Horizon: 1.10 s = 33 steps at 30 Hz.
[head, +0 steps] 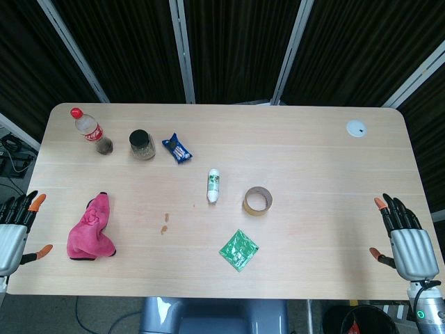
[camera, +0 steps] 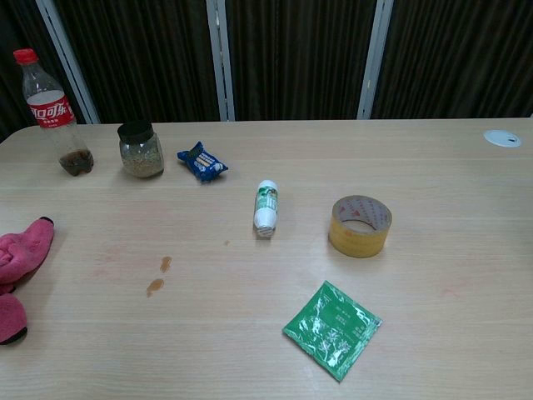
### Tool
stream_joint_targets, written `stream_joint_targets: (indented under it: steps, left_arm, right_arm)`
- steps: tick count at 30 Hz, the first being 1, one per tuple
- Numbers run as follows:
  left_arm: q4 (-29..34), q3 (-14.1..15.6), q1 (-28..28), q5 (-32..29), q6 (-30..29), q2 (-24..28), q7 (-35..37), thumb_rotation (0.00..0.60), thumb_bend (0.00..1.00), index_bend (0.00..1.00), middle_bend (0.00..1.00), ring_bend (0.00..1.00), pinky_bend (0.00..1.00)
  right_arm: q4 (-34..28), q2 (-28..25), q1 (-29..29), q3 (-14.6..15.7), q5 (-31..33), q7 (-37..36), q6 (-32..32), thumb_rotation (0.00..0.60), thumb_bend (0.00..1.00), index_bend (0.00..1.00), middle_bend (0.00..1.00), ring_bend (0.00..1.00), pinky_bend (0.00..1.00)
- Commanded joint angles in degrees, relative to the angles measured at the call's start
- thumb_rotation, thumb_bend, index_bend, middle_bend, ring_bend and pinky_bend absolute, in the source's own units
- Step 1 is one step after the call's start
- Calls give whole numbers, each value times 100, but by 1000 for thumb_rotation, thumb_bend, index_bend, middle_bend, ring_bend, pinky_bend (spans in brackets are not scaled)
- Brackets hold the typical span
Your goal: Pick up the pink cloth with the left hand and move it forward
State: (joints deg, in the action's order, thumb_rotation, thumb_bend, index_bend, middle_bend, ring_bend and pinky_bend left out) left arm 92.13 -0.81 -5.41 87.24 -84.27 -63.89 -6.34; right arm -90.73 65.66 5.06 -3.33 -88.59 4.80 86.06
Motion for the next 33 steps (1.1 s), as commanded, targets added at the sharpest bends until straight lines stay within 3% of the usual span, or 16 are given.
stream_joint_targets:
  steps: [1,25,33]
  left_arm:
    - [-2,5,-6,-14,26,0,-13,600,0,0,0,0,0]
    - [255,160,-105,-272,571,157,-407,600,0,2,0,0,0]
    - [536,302,-367,-749,1417,223,-1180,600,1,137,0,0,109]
  right_arm:
    - [-3,1,-1,-4,13,-3,-3,600,0,0,0,0,164]
    - [-75,-46,2,10,97,2,-99,600,0,0,0,0,164]
    - [-107,-38,5,18,73,-6,-95,600,0,0,0,0,164]
